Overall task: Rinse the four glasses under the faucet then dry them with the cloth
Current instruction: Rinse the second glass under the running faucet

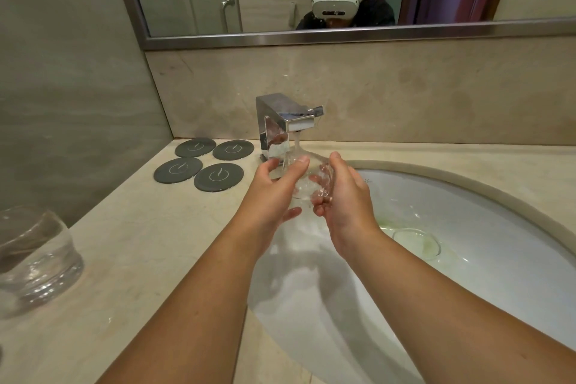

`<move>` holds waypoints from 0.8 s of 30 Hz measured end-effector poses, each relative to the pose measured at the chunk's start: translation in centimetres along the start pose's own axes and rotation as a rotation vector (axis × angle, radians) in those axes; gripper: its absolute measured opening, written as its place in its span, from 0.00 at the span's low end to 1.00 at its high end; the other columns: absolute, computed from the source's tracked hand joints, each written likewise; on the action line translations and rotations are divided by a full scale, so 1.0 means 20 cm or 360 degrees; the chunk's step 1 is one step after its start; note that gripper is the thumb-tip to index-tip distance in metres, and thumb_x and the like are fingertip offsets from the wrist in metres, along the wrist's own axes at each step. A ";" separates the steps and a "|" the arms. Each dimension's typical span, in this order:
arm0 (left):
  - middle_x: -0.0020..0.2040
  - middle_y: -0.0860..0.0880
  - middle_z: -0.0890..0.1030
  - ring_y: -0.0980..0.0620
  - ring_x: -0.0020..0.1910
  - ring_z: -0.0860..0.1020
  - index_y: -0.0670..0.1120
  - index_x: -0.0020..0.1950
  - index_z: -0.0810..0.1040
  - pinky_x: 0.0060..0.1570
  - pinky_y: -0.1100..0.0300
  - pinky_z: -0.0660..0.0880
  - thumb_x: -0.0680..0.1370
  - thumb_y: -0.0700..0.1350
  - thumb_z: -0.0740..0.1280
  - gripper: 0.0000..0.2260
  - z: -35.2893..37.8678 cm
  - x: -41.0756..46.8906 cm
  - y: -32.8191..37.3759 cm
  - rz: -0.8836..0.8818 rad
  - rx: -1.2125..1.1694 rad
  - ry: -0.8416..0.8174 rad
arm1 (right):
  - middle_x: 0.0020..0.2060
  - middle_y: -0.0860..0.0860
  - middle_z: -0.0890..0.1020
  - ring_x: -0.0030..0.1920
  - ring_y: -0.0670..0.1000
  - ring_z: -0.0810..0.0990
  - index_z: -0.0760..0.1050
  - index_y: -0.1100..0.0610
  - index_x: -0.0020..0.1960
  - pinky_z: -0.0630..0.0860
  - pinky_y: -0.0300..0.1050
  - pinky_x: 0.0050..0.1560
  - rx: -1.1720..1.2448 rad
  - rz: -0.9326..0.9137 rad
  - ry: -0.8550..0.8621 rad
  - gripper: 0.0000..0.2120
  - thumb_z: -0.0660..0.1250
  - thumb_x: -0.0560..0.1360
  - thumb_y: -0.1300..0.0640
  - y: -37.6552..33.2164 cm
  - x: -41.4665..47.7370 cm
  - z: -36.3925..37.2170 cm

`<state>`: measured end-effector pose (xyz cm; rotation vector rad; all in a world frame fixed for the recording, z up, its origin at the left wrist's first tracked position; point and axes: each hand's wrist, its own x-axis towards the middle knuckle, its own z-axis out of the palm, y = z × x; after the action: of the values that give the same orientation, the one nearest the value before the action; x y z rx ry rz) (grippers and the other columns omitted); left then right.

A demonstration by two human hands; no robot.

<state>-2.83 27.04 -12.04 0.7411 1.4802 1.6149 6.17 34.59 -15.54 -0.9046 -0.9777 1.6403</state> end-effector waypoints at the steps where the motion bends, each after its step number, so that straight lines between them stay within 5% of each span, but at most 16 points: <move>1: 0.60 0.50 0.83 0.53 0.54 0.82 0.51 0.78 0.68 0.49 0.54 0.81 0.80 0.57 0.74 0.30 0.00 0.00 0.00 0.0001 0.0007 0.0016 | 0.43 0.53 0.86 0.28 0.50 0.74 0.80 0.56 0.59 0.68 0.43 0.28 -0.0022 -0.0024 0.0000 0.17 0.67 0.83 0.42 0.00 0.00 0.00; 6: 0.58 0.44 0.83 0.50 0.51 0.85 0.50 0.75 0.70 0.42 0.56 0.84 0.80 0.46 0.75 0.26 -0.01 0.01 0.01 0.0039 -0.0088 0.0071 | 0.43 0.53 0.85 0.32 0.52 0.76 0.81 0.56 0.61 0.68 0.43 0.28 -0.0020 0.0013 -0.0066 0.20 0.67 0.82 0.40 0.00 0.00 0.00; 10: 0.65 0.45 0.82 0.54 0.53 0.85 0.51 0.77 0.70 0.52 0.50 0.86 0.77 0.43 0.77 0.30 -0.02 0.00 0.01 0.0119 -0.0044 0.0044 | 0.45 0.54 0.84 0.28 0.49 0.73 0.81 0.57 0.59 0.67 0.44 0.28 -0.0004 0.0118 -0.0066 0.22 0.67 0.82 0.38 -0.01 -0.02 0.00; 13: 0.66 0.48 0.81 0.58 0.52 0.85 0.54 0.77 0.70 0.56 0.49 0.83 0.68 0.48 0.78 0.38 -0.01 0.00 0.01 0.0149 0.0023 -0.0040 | 0.43 0.55 0.83 0.27 0.49 0.71 0.80 0.60 0.60 0.66 0.44 0.27 0.0026 0.0120 -0.0034 0.22 0.69 0.82 0.40 0.00 -0.01 0.00; 17: 0.68 0.53 0.80 0.57 0.64 0.81 0.55 0.81 0.65 0.65 0.48 0.79 0.70 0.60 0.79 0.42 -0.01 0.01 -0.01 0.0109 0.0170 -0.0092 | 0.45 0.53 0.85 0.28 0.48 0.72 0.80 0.58 0.60 0.68 0.44 0.29 -0.0005 0.0065 0.0043 0.20 0.69 0.81 0.41 0.00 0.00 -0.01; 21: 0.68 0.51 0.82 0.51 0.66 0.81 0.54 0.82 0.64 0.54 0.54 0.81 0.65 0.72 0.79 0.51 -0.02 0.01 -0.03 0.0083 0.0293 -0.0044 | 0.44 0.52 0.86 0.28 0.49 0.74 0.79 0.56 0.63 0.70 0.44 0.29 -0.0053 0.0003 0.0080 0.21 0.70 0.81 0.40 0.00 0.01 -0.01; 24: 0.62 0.51 0.84 0.52 0.60 0.84 0.51 0.81 0.65 0.49 0.58 0.81 0.70 0.67 0.76 0.45 -0.02 0.01 -0.03 0.0133 0.0289 0.0000 | 0.45 0.52 0.86 0.29 0.50 0.74 0.79 0.56 0.62 0.69 0.45 0.29 -0.0050 -0.0002 0.0069 0.20 0.70 0.81 0.41 0.01 0.01 -0.01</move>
<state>-3.16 27.03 -12.66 0.9147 1.6300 1.5550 6.23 34.79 -15.74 -0.9568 -0.9766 1.6016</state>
